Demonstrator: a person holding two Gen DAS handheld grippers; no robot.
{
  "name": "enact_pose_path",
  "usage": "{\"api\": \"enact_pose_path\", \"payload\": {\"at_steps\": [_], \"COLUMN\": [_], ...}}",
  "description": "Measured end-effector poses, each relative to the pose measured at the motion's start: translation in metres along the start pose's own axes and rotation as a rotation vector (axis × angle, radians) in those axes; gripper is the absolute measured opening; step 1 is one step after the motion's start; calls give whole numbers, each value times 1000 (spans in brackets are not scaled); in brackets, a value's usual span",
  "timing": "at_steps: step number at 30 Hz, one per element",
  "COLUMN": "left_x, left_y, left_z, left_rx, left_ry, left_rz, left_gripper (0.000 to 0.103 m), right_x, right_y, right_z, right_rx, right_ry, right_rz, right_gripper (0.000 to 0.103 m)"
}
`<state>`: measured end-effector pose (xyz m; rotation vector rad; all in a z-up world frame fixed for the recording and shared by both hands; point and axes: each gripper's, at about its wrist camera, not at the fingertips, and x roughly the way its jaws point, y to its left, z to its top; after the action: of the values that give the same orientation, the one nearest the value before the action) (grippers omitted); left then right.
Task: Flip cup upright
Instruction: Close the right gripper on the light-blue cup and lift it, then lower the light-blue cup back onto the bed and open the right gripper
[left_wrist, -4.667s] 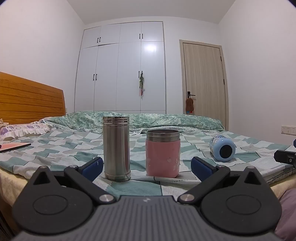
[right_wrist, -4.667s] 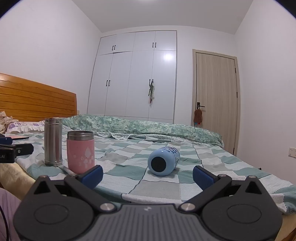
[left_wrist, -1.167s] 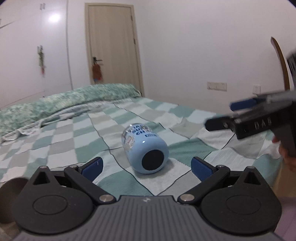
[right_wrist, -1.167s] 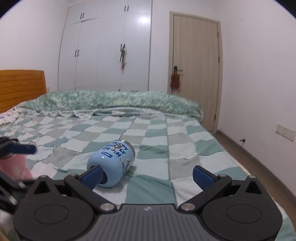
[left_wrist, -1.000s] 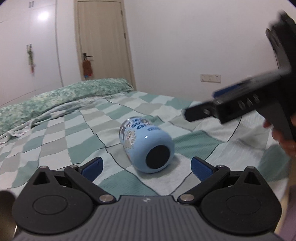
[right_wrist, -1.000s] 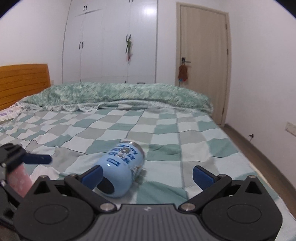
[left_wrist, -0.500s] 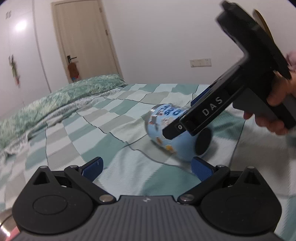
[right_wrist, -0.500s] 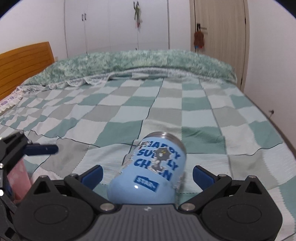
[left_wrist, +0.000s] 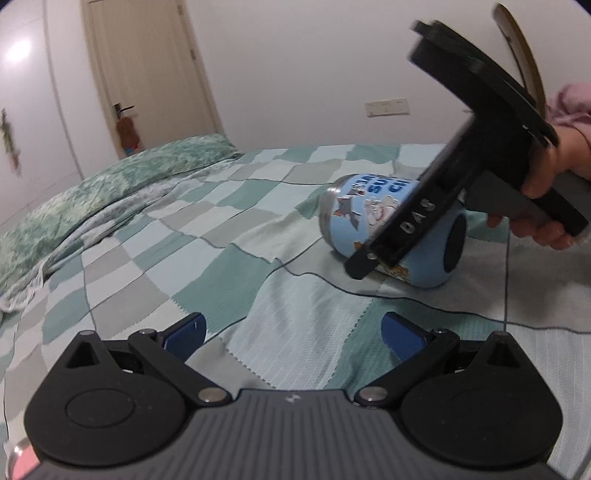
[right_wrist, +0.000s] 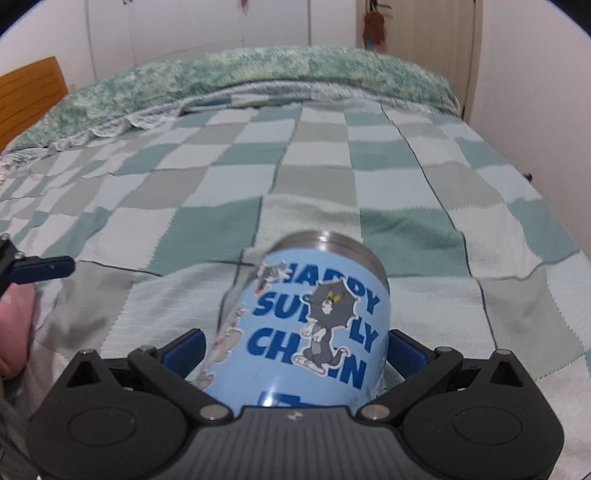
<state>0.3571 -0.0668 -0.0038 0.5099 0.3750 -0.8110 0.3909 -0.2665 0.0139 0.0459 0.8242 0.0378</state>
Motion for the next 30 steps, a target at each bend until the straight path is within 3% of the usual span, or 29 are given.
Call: {"api": "enact_pose_path", "payload": {"at_steps": [2,6,16,30], "left_x": [1,-1,-41,-153], "left_y": [-3,-4,-13,-67], "left_z": [0,-1,11,36], "left_rx": [18,13,-24,-81], "left_ry": [1,-2,-47,-113], "left_rz": [6,9,38,102], "left_gripper": [103,103,103,103], "right_x": [2,-1,-29,-139], "right_y": [-2,-5,-13,5], "right_z": [0,3,-3,-42], "right_rx": [20,45,124,126], "right_ry": [3,8,-11,-105], "right_rz": [13,16,54,166], "right_gripper": [102,88,86,84]}}
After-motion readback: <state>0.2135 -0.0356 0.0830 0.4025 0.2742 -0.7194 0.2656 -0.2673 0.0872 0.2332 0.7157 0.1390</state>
